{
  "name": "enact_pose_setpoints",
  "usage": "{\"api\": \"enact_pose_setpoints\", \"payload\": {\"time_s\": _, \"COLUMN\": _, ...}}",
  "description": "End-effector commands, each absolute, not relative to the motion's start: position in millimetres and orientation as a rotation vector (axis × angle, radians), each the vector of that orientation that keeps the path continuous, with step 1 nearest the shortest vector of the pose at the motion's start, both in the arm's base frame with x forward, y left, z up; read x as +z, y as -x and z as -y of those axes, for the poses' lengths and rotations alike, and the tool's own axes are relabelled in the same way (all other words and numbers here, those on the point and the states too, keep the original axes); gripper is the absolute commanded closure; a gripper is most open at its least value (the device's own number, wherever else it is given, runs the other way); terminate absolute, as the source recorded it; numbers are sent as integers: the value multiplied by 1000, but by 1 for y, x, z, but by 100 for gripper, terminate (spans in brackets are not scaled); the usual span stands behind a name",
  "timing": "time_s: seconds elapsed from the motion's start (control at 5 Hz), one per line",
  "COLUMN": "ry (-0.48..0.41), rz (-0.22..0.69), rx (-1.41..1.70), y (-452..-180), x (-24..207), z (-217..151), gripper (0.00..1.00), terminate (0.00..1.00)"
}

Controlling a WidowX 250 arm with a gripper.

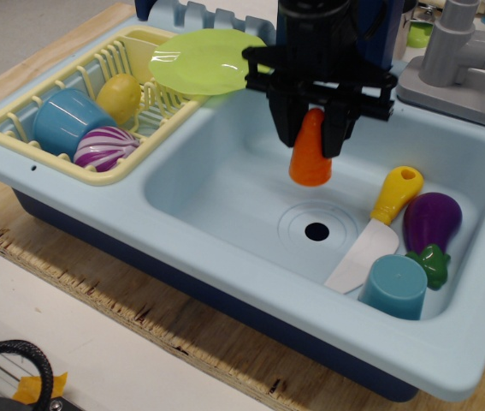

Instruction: Put carrot on plate

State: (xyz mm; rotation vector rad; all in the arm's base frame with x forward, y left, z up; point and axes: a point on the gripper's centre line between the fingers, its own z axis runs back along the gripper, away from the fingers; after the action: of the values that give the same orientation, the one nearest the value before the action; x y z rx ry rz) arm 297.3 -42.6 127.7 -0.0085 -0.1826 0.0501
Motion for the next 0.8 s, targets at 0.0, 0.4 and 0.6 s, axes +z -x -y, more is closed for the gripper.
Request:
{"api": "enact_pose_setpoints", "payload": {"time_s": 0.0, "ry": -28, "rz": 273, "rx": 65, "y": -294, "x": 166, "z": 43, "gripper": 100, "terminate": 0}}
{"api": "enact_pose_setpoints", "payload": {"time_s": 0.4, "ry": -57, "rz": 400, "rx": 89, "y": -289, "x": 183, "z": 2, "gripper": 100, "terminate": 0}}
{"api": "enact_pose_setpoints", "payload": {"time_s": 0.6, "ry": -62, "rz": 413, "rx": 98, "y": -293, "x": 187, "z": -21, "gripper": 100, "terminate": 0}}
